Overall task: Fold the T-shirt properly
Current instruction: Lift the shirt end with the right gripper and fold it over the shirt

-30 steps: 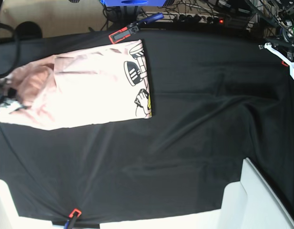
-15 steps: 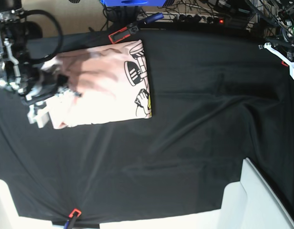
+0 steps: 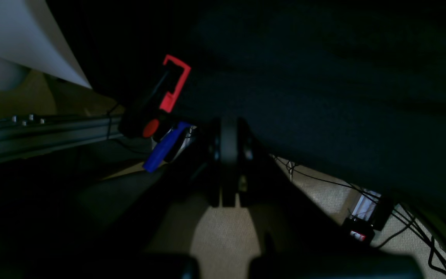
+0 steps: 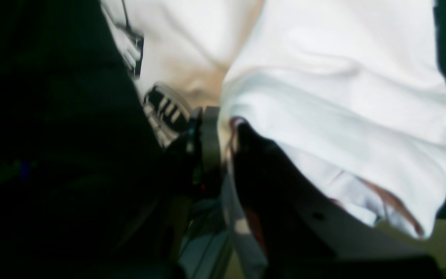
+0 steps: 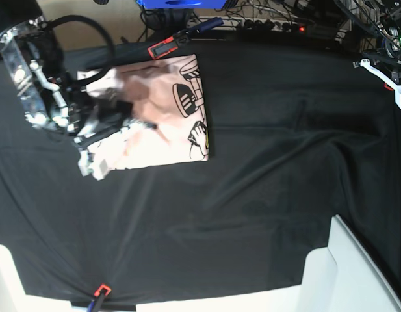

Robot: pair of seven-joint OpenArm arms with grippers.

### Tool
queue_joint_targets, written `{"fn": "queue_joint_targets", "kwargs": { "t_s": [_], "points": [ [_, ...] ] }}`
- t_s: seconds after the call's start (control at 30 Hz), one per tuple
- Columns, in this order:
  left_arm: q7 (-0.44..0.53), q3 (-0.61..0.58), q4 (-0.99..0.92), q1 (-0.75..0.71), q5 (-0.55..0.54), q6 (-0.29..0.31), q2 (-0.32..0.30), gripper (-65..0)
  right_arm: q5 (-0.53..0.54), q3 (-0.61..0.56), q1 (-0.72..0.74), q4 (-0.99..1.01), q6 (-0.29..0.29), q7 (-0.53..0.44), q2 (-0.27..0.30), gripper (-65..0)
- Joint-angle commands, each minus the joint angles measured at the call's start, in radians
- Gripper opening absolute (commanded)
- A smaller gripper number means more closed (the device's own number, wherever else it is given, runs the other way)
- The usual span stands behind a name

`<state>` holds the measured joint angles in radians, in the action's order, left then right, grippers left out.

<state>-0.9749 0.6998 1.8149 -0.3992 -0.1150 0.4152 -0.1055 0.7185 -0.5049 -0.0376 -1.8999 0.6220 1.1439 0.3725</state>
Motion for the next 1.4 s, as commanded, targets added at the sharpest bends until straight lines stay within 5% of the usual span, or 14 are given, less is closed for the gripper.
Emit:
{"fn": "queue_joint_targets", "kwargs": {
  "t_s": [0.0,0.13,0.4,0.73,1.03,1.23,1.37],
  "points": [
    [0.014,0.005,0.013,0.000,0.001,-0.009,-0.013,-65.0,0.017,-0.013,0.031,-0.013,0.008,-0.006,-0.010,-64.7],
    [0.012,0.005,0.013,0.000,0.001,-0.009,-0.013,-65.0,0.017,-0.105,0.071,0.007,0.074,-0.006,-0.033,-64.7],
    [0.012,0.005,0.013,0.000,0.001,-0.009,-0.013,-65.0,0.017,-0.271,0.150,0.075,0.076,0.000,-0.042,-64.7],
    [0.012,0.005,-0.010,0.001,-0.001,-0.009,-0.013,-65.0,0.016,-0.297,0.201,0.130,0.076,0.005,-0.088,-63.7],
    [0.015,0.008,-0.034,0.000,-0.001,-0.009,-0.013,-65.0,0.020,-0.304,0.215,0.118,0.076,0.009,-0.151,-37.7],
    [0.015,0.010,-0.033,-0.002,-0.001,-0.009,-0.013,-65.0,0.019,-0.294,0.215,0.036,0.048,0.008,-0.143,-36.6],
    [0.017,0.010,-0.033,-0.002,-0.001,-0.009,-0.013,-65.0,0.022,-0.183,0.167,-0.071,0.065,0.009,-0.122,-37.0]
  ]
}}
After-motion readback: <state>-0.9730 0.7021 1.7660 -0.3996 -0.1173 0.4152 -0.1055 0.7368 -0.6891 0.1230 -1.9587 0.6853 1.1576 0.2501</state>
